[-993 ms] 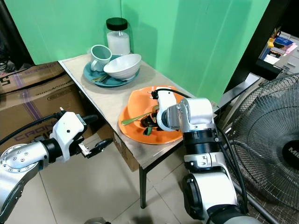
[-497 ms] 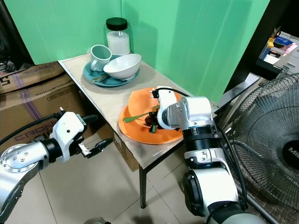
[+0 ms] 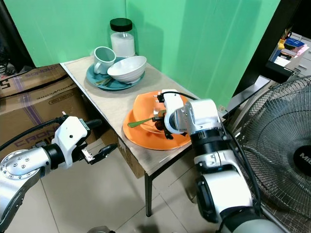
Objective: Setting the table
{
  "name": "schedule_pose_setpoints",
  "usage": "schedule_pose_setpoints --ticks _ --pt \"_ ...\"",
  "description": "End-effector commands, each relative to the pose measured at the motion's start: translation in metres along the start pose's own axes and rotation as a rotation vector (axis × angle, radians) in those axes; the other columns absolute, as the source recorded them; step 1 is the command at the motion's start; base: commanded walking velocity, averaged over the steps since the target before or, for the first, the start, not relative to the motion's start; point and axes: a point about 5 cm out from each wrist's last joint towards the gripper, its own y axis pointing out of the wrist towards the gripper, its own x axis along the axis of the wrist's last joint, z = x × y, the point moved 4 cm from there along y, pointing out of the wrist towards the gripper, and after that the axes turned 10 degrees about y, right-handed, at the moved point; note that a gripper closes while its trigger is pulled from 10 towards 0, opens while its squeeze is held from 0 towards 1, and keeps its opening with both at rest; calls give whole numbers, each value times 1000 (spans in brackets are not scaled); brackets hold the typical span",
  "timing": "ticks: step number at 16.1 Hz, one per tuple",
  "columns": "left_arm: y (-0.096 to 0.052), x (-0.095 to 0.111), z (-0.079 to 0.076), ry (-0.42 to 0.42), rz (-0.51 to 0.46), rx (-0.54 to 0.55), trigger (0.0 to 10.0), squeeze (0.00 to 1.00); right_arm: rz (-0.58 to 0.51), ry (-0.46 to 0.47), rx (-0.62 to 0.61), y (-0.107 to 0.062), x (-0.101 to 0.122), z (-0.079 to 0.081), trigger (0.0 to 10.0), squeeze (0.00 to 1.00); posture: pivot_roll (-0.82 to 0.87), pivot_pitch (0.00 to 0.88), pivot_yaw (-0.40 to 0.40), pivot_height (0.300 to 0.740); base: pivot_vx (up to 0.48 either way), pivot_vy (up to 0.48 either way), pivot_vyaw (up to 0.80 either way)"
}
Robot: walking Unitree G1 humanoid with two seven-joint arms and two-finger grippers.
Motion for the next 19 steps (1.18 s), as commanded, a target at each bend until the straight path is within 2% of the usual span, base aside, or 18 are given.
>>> schedule_pose_setpoints --ticks 1,7,10,12,13,15,19 --pt "2 1 1 17 0 -4 10000 0 -24 -28 -2 -4 8 0 0 0 100 0 -20 740 0 0 0" --pt "4 2 0 19 -3 -15 10000 0 -25 -90 -17 -7 17 -11 0 0 90 0 -11 740 0 0 0" --pt "5 3 -1 19 -6 -23 10000 0 -23 -184 -30 -9 20 -15 0 0 88 0 -11 740 0 0 0" --pt "4 2 -2 17 -5 -26 10000 0 -41 -344 -56 -15 29 -19 0 0 89 0 -14 740 0 0 0" --pt "4 2 -2 17 -5 -26 10000 0 -42 -368 -63 -16 30 -21 0 0 89 0 -14 740 0 0 0" --pt "5 2 -3 15 -5 -28 10000 0 -57 -489 -142 -20 38 -32 0 0 87 0 -14 740 0 0 0" --pt "5 1 -3 14 -3 -33 10000 0 -64 -568 -181 -27 48 -42 0 0 84 0 -13 740 0 0 0"
